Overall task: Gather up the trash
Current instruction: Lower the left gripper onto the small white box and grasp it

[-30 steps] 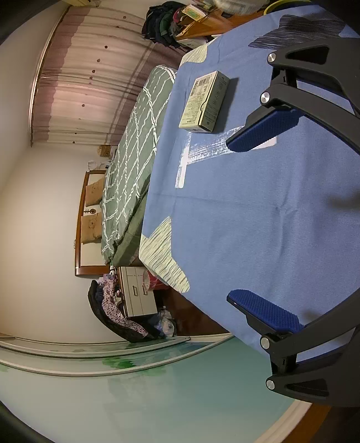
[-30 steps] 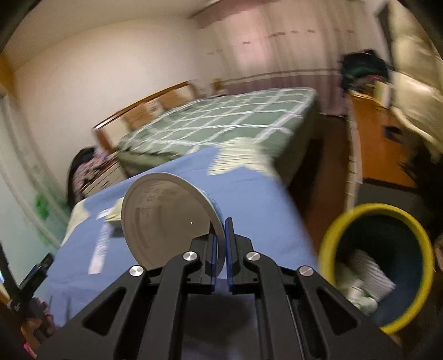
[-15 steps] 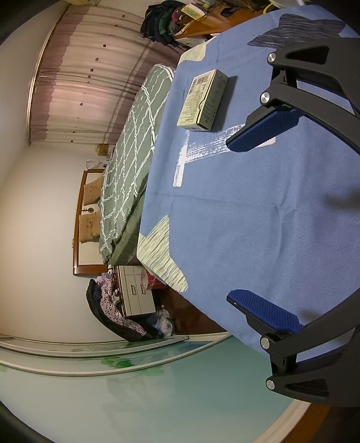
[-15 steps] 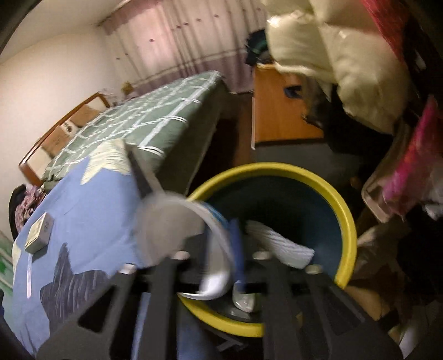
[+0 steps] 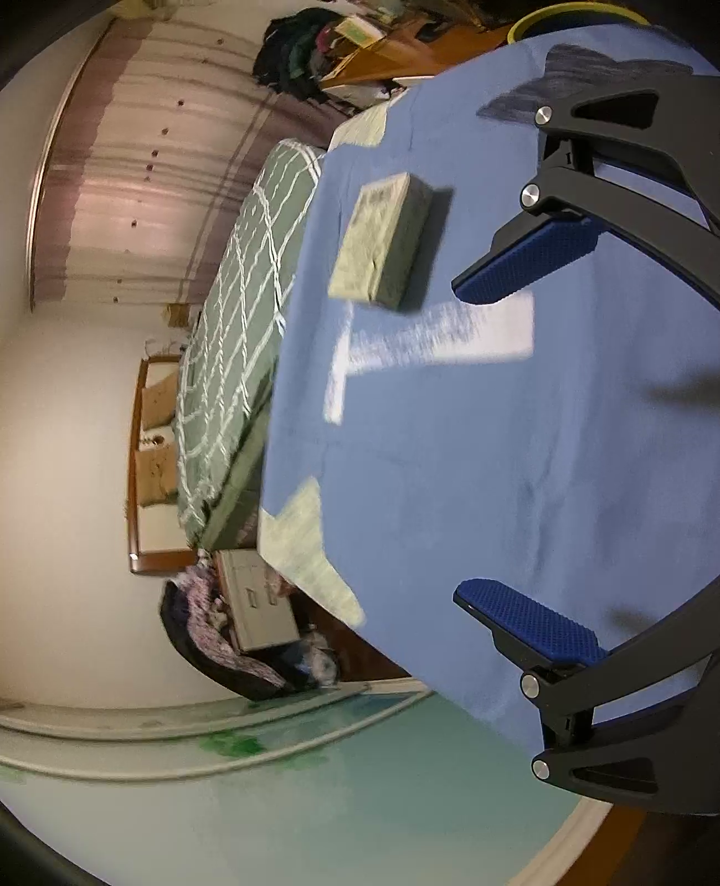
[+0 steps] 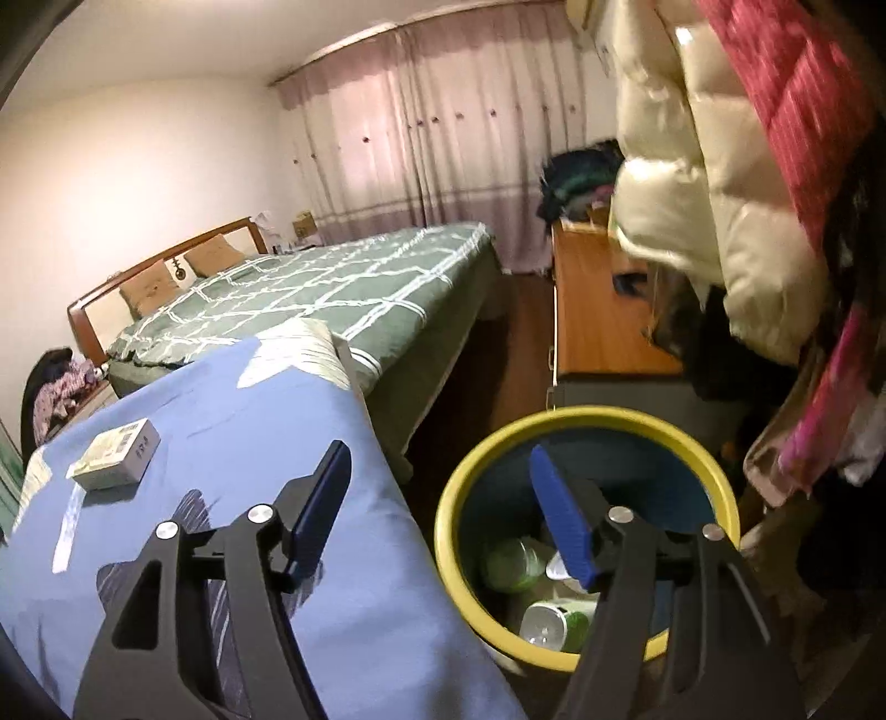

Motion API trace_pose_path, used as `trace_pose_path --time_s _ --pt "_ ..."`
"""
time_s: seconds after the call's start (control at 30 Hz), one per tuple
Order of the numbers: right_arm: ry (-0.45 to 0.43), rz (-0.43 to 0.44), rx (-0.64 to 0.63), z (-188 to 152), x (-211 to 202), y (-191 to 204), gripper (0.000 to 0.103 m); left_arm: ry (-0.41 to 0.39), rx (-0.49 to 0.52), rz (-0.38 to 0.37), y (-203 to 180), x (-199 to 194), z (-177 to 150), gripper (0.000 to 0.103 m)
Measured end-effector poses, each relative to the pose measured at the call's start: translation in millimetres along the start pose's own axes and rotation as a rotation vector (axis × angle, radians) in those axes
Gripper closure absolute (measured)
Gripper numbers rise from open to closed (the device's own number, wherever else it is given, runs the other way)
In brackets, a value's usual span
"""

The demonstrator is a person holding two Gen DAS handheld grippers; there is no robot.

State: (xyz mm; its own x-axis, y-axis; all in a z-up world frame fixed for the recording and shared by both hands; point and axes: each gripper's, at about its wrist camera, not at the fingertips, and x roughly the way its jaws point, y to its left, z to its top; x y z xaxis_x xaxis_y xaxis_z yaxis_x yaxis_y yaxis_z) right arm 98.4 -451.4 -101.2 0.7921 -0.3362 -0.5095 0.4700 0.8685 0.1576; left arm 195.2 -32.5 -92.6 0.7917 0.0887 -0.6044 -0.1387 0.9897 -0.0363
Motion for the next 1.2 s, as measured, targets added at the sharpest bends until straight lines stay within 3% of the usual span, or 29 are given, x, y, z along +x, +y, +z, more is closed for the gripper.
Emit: trace_pose_path --time_s 0.23,0.47,0.7,0.93,1.2 --pt "0.027 0.030 0.012 4.7 5.0 1.4 0.034 0.028 0.125 -0.055 -90.3 12.2 9.3 0.005" --pt "0.041 0.072 0.046 4.8 8.0 -2.6 0.034 0.061 0.168 -0.003 -153.9 53.7 23.3 0.005" --pt "0.053 0.107 0.076 3.9 11.7 -7.1 0.034 0.162 0.143 0.022 -173.2 101.9 30.6 0.005" --pt "0.061 0.119 0.094 4.1 13.8 -10.4 0.034 0.187 0.125 0.001 -181.8 116.8 32.0 0.005" --pt "0.061 0.123 0.098 3.6 14.2 -10.7 0.034 0.257 0.083 0.012 -137.1 122.1 31.5 0.005"
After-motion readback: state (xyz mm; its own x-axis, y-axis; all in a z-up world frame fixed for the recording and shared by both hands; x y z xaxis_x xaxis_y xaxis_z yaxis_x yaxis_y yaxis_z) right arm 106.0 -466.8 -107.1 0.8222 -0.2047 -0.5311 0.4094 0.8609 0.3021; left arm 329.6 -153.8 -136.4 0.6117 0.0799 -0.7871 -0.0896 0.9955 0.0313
